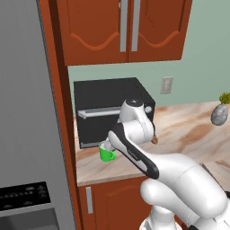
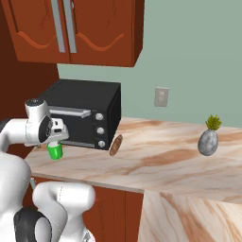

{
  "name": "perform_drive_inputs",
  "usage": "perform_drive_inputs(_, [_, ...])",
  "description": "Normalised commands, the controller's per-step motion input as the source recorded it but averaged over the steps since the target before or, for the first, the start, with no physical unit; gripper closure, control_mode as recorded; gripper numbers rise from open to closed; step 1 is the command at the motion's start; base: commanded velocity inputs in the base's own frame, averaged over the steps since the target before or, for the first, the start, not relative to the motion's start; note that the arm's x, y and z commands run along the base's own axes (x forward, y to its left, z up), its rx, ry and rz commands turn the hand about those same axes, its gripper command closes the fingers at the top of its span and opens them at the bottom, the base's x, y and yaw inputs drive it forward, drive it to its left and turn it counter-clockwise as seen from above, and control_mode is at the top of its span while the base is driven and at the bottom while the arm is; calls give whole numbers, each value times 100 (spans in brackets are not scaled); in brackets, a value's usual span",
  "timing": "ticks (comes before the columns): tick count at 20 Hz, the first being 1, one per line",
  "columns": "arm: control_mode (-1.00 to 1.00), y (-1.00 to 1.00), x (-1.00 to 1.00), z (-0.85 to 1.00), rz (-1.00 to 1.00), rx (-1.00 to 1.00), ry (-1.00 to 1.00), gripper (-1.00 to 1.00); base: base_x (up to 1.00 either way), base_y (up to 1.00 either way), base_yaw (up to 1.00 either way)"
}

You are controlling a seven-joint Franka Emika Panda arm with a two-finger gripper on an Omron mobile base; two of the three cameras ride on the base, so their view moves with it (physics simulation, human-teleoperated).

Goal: Pick the mug from the counter and place it inside the microwave. Then close the microwave.

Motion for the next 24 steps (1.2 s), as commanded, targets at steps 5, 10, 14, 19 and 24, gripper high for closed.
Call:
perform_drive_inputs(5, [-100,0,4,-10,0,0,0,-100,0,0,0])
perform_drive_inputs(10, [-100,0,6,-17,0,0,0,-100,0,0,0])
perform_drive_inputs(14, [-100,2,10,-16,0,0,0,-100,0,0,0])
perform_drive_inputs(19, [-100,10,15,-4,0,0,0,-100,0,0,0])
perform_drive_inputs(24, [-100,11,32,0,0,0,0,-100,0,0,0])
